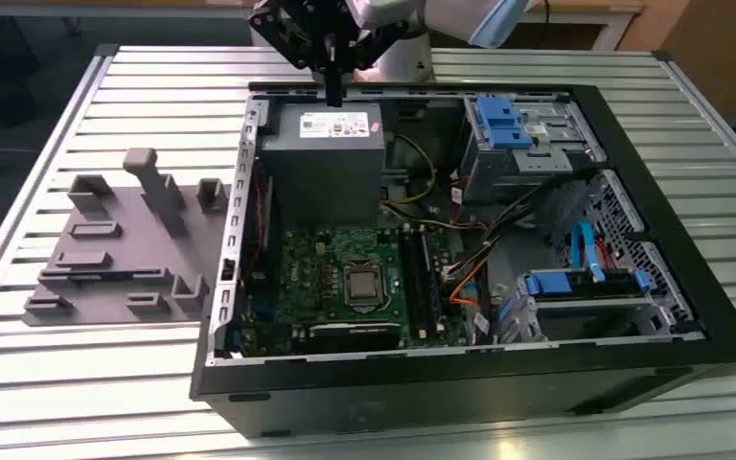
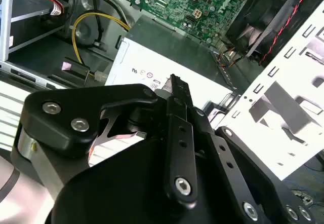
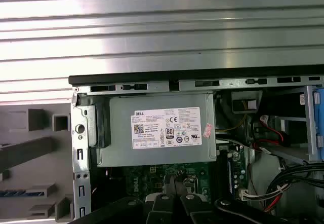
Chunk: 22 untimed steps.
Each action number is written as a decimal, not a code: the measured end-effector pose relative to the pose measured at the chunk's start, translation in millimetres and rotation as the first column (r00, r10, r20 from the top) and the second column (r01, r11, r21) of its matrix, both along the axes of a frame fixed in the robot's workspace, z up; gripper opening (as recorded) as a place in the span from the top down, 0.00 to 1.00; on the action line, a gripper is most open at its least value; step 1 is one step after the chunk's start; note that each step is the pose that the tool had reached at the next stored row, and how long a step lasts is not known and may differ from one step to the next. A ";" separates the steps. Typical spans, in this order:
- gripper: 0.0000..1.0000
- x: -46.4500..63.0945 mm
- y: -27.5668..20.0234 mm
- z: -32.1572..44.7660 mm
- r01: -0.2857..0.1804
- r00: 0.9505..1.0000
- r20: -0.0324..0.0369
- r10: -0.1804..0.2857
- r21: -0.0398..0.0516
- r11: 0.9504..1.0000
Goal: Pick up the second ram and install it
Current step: 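Reach for the second ram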
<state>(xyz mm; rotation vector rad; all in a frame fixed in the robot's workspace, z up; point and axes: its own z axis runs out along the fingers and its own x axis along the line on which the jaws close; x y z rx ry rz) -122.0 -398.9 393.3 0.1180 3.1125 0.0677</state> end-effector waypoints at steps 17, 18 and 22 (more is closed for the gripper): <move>0.89 -6.3 0.0 -0.1 0.000 1.000 0.000 0.000 0.000 1.000; 0.89 -6.7 0.0 -0.1 0.000 1.000 0.000 0.000 0.000 1.000; 0.89 -8.7 0.0 -0.1 0.000 1.000 0.000 0.000 0.000 1.000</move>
